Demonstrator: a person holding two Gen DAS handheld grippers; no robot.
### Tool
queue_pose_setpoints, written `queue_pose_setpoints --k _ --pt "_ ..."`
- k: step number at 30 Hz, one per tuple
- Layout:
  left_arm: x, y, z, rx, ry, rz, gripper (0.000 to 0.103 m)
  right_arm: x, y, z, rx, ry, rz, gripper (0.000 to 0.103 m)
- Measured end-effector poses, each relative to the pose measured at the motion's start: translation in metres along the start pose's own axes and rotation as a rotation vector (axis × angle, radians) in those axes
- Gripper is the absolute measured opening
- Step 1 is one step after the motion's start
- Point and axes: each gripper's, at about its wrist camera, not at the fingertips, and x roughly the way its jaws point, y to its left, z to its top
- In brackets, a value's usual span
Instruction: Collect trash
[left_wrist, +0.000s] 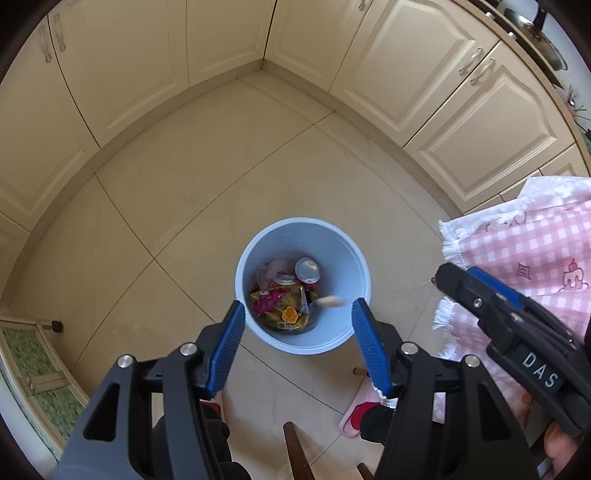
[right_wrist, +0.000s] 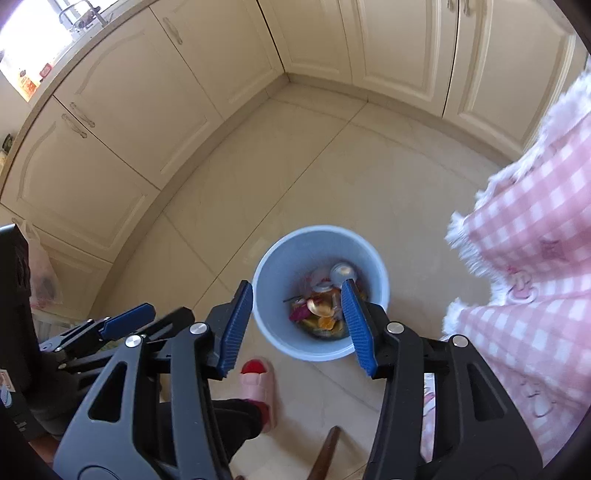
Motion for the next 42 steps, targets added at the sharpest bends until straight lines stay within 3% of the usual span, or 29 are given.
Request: queue_pose_setpoints --k 7,17,21,26,29,31,42 --pt "-0.038 -0.016 -0.005 0.051 -0.065 0.024 0.059 -0.055 0.005 -0.003 -0.058 -0.114 -0.073 0.054" --pt "-0.162 -0.065 -0.037 0.205 -0.299 0.065 0.065 -0.194 0.012 -0.037 -0.157 -0.379 -0.211 0.068" --pt "-0.217 -0.094 -0.064 0.259 -0.411 0.021 0.073 -0.258 0.004 -0.062 -0.134 -0.47 -0.214 0.075" --pt "-0.279 -0.128 -0.103 0.332 -0.529 -0.025 0.075 -0.328 -0.006 -0.099 -0.107 -0.575 -0.235 0.077" --pt "-0.311 -0.147 -0.126 0.371 -0.597 -0.053 0.079 -0.373 -0.008 -0.124 -0.114 -0.67 -0.314 0.08" --pt "-0.329 -0.155 -0.141 0.385 -0.642 -0.06 0.085 -0.395 -0.006 -0.138 -0.115 -0.715 -0.35 0.082" --pt "-0.426 -0.171 -0.225 0.442 -0.863 -0.125 0.087 -0.491 -0.001 -0.217 -0.081 -0.897 -0.389 0.086"
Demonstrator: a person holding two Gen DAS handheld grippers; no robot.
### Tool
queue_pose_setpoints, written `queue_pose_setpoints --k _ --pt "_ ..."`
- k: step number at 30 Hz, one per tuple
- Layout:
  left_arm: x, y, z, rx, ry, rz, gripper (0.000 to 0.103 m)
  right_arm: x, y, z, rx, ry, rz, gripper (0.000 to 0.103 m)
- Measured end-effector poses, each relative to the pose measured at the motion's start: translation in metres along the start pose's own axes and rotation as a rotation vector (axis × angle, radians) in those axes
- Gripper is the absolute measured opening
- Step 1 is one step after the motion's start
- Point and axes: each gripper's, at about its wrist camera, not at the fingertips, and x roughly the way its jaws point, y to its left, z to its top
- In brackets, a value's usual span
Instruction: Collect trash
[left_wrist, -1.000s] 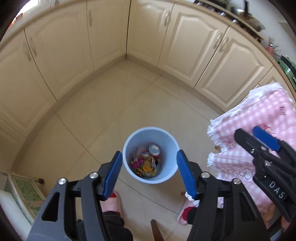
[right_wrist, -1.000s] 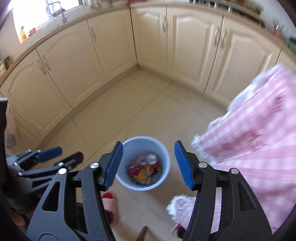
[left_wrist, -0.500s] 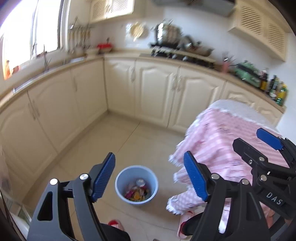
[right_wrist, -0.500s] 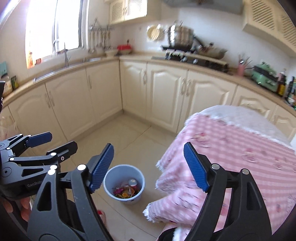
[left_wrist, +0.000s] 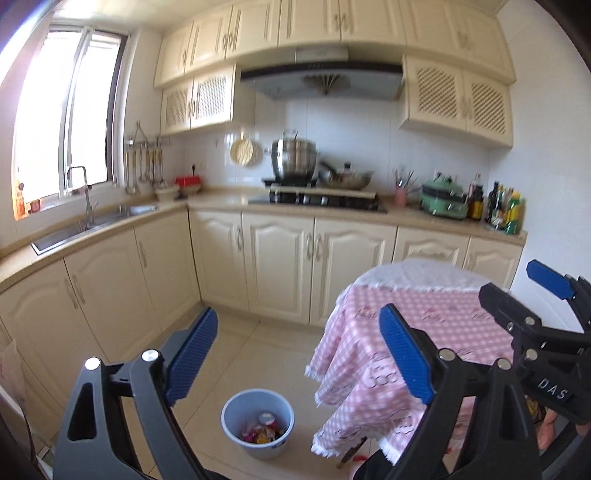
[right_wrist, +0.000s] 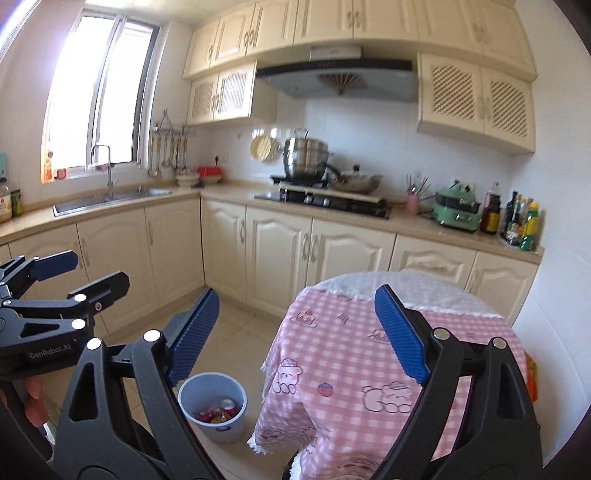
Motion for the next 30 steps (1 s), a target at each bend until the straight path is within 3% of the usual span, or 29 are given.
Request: queue_pose_setpoints --k 13,30 --pt "-0.084 -0.019 0.021 -0.029 -0.198 -0.049 0.088 -0.072 -0.012 0.016 0.0 -0.137 -0.027 0.089" --pt "-0.088 -0.029 0.02 0.012 -0.205 -0.014 0.088 -0.077 -0.016 0.011 0.015 -0.149 -0.027 0.089"
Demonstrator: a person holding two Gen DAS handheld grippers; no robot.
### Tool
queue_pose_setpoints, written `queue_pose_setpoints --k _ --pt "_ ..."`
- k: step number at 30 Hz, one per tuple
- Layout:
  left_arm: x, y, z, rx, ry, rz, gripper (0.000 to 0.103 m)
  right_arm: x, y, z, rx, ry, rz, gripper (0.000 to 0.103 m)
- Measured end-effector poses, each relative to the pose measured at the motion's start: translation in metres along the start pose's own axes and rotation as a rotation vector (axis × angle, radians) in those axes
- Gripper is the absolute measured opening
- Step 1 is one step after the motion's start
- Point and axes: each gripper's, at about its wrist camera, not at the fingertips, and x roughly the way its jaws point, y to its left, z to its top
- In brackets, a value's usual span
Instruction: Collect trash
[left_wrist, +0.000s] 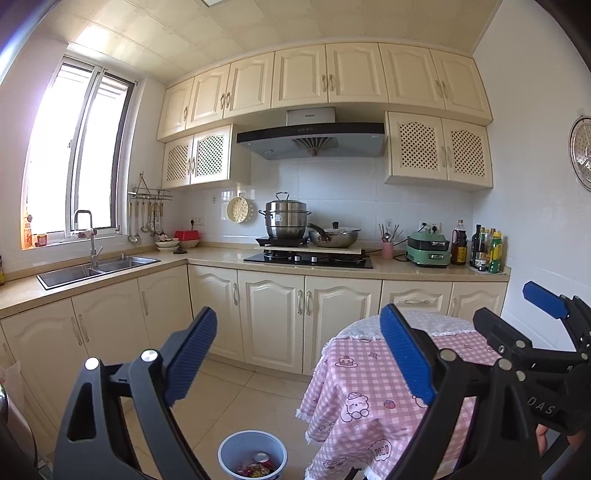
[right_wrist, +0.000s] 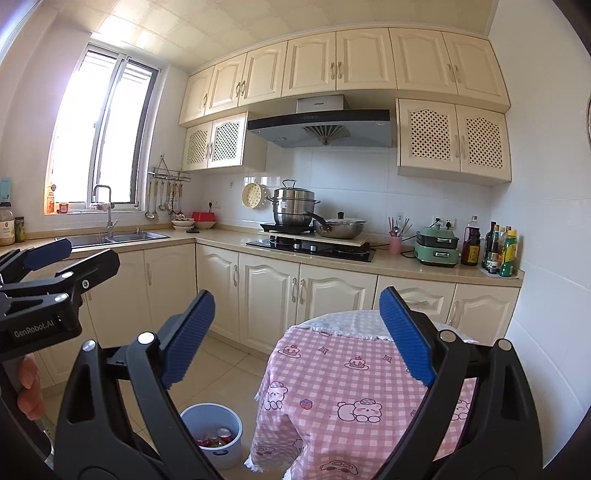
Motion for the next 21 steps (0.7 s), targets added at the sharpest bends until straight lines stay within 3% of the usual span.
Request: queue_pose_setpoints --k 21 --pt "0.0054 0.0004 -0.0004 0.014 0.012 0.006 0.088 0.0029 0.0023 0.0004 0.004 0.014 0.004 0.089"
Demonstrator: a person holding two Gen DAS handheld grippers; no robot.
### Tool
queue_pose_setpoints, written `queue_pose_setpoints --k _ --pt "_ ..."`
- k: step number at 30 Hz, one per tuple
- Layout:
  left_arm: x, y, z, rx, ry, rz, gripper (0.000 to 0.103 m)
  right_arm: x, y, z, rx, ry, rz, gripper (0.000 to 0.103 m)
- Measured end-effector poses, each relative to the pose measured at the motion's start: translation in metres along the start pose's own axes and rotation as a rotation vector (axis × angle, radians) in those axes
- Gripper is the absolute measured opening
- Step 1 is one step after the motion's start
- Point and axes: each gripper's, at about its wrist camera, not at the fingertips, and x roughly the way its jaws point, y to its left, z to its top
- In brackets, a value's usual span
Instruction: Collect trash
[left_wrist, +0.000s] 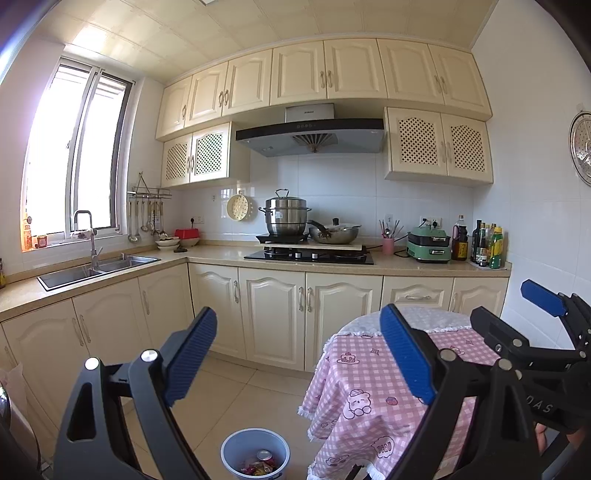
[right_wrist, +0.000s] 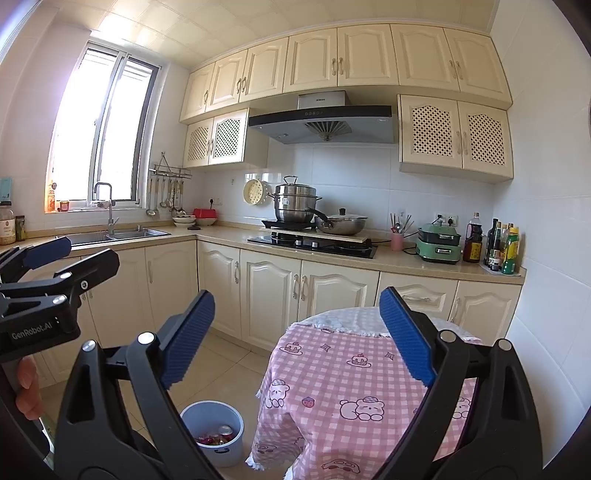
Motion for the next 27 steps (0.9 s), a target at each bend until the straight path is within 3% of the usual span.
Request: queue_pose_setpoints --k 27 --pt "0.0037 0.0029 -0.0058 0.001 0.02 0.004 0.088 0.0025 -0.0062 -0.0032 0.006 0.015 -0.002 0.09"
